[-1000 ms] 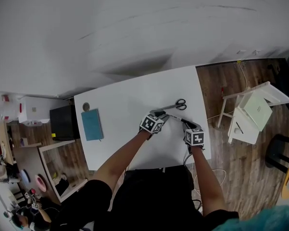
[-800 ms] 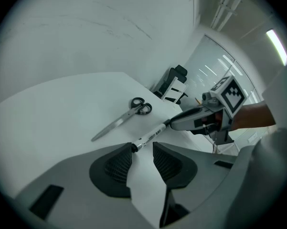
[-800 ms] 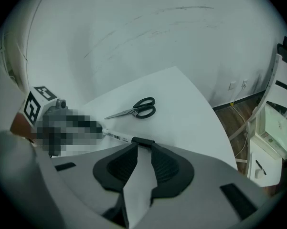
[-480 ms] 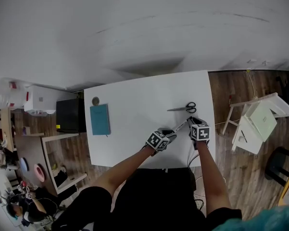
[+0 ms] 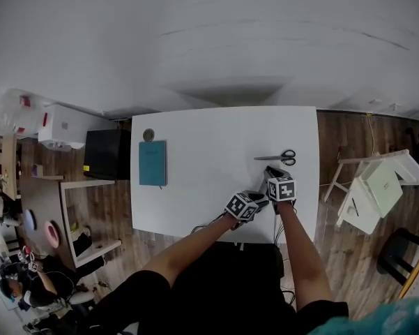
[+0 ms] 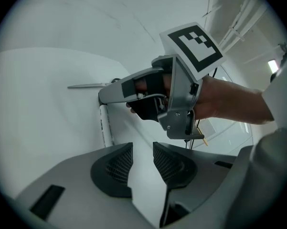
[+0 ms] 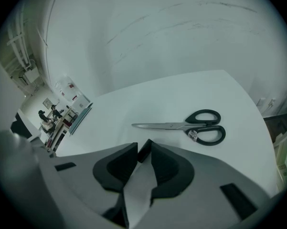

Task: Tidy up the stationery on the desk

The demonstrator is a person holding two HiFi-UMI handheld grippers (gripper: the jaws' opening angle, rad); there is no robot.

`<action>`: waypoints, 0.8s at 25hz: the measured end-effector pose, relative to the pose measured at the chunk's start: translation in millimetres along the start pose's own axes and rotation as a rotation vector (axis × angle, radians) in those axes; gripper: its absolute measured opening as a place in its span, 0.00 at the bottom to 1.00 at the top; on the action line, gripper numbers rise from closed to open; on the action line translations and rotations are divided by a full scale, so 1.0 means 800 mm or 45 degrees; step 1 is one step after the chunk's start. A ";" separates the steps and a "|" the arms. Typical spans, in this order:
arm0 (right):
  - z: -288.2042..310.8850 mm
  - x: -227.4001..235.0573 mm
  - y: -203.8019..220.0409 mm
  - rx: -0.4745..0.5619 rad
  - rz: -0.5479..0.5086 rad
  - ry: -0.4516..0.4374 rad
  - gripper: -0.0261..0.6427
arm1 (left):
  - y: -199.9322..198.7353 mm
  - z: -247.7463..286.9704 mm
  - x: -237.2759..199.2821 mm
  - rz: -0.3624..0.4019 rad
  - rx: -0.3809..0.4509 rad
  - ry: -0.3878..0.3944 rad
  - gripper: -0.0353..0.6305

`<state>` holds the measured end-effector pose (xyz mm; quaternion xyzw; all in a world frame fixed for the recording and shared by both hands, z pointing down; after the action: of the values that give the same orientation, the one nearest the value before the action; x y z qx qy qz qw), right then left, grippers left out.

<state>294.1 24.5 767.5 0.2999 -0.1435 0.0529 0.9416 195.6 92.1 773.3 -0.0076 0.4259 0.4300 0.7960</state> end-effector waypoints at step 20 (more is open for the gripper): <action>-0.007 -0.046 0.041 -0.018 0.333 0.254 0.19 | 0.066 -0.178 -0.078 -0.389 0.423 -0.010 0.25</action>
<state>254.4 54.3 770.1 0.2653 -0.0875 0.2035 0.9384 47.1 29.3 744.1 0.0608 0.4818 0.2285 0.8438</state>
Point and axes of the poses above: the fingertips, and each gripper's own axes: z forward along the fingers, x to its right, y out of its underside, the point moved 5 cm from there along -z, backward along the fingers, and after that the axes turned 7 degrees about -z, right-handed, at the moved point
